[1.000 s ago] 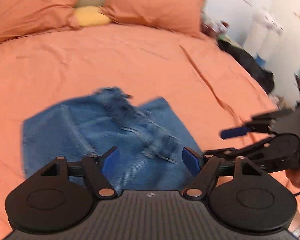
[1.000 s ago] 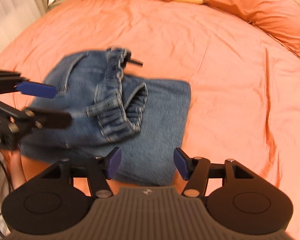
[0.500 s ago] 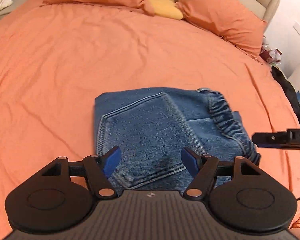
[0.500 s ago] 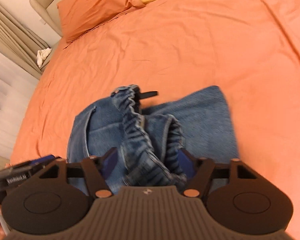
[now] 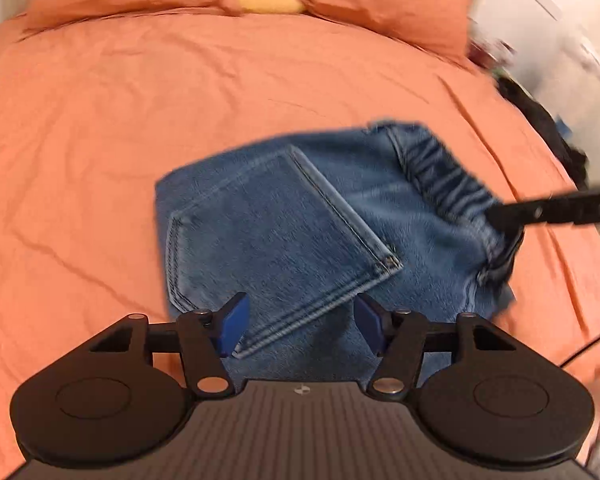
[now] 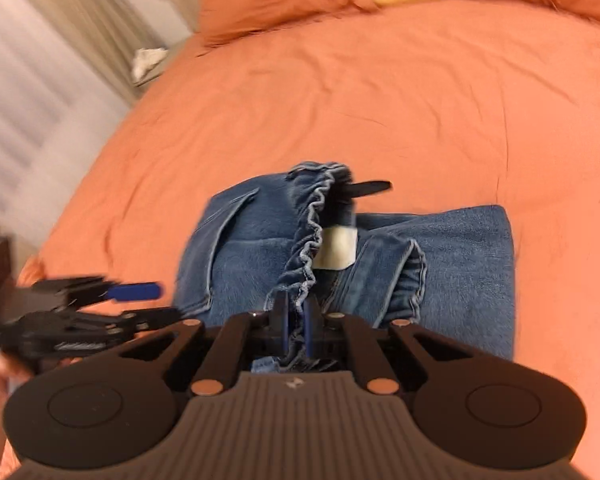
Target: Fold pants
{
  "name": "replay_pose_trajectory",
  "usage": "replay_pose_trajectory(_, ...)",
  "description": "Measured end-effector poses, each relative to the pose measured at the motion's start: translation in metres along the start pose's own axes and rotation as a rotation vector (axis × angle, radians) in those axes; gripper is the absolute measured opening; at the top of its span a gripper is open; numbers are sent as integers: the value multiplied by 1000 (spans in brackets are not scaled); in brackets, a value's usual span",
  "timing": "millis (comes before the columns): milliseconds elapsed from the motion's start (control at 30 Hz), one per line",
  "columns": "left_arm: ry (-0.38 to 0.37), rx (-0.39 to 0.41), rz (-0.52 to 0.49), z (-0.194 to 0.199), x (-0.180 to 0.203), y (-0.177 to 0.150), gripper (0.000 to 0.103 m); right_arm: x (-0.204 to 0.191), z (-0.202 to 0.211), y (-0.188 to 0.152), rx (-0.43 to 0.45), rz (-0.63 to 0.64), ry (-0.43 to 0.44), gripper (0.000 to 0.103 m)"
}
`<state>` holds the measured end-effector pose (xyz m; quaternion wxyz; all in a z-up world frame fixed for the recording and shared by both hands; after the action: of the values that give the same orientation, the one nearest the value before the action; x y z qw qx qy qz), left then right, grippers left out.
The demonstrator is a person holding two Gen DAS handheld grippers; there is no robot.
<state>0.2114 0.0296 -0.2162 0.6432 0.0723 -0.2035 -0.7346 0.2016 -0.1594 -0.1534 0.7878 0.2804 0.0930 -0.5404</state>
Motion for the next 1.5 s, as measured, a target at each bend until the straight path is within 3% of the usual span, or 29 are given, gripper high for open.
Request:
replay_pose_trajectory(100, 1, -23, -109, -1, 6, -10, 69, 12, -1, -23, -24, -7, -81, 2)
replay_pose_trajectory(167, 32, -41, -184, -3, 9, -19, 70, 29, -10, -39, -47, -59, -89, 2)
replay_pose_trajectory(300, 160, -104, -325, -11, 17, -44, 76, 54, -23, -63, -44, -151, -76, 2)
replay_pose_trajectory(367, 233, -157, -357, -19, 16, -55, 76, 57, -30, -67, -33, -164, -91, 2)
replay_pose_trajectory(467, 283, -241, -359, -33, 12, -67, 76, 51, -41, -63, -17, -145, -139, 2)
replay_pose_trajectory(667, 338, -295, -351, -36, 3, -73, 44, 54, -45, -66, -8, -169, -158, 3)
replay_pose_trajectory(700, 340, -322, -360, -35, 2, -76, 34, 55, -45, -67, -6, -173, -155, 3)
replay_pose_trajectory(867, 228, -364, -266, -22, -17, -76, 30, 57, -42, -68, 2, -175, -155, 3)
replay_pose_trajectory(933, 163, -384, -270, -10, -20, -77, 21, 59, -41, -69, 2, -182, -151, 4)
replay_pose_trajectory(1100, 48, -274, -125, 27, -39, -59, 22, 62, -34, -66, 15, -204, -124, 13)
replay_pose_trajectory(1200, 78, -180, -107, 35, -42, -44, 23, 63, -28, -59, 29, -208, -127, 25)
replay_pose_trajectory(1333, 96, -132, -72, 32, -48, -25, 25, 73, -18, -48, 73, -270, -67, 59)
replay_pose_trajectory(1500, 88, -122, -47, 15, -47, -1, 25, 87, -28, -29, 88, -351, -6, 62)
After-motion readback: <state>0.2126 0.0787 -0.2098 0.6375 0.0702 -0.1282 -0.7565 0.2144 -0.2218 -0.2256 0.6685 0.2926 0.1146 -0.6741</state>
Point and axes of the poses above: each gripper's, at about its wrist camera, not at the fingertips, and z roughly against the way its jaws point, x to its right, y to its top, the point moved 5 cm from there along -z, roughly the way its jaws point, and after that the axes turned 8 degrees about -x, right-handed, at the moved point
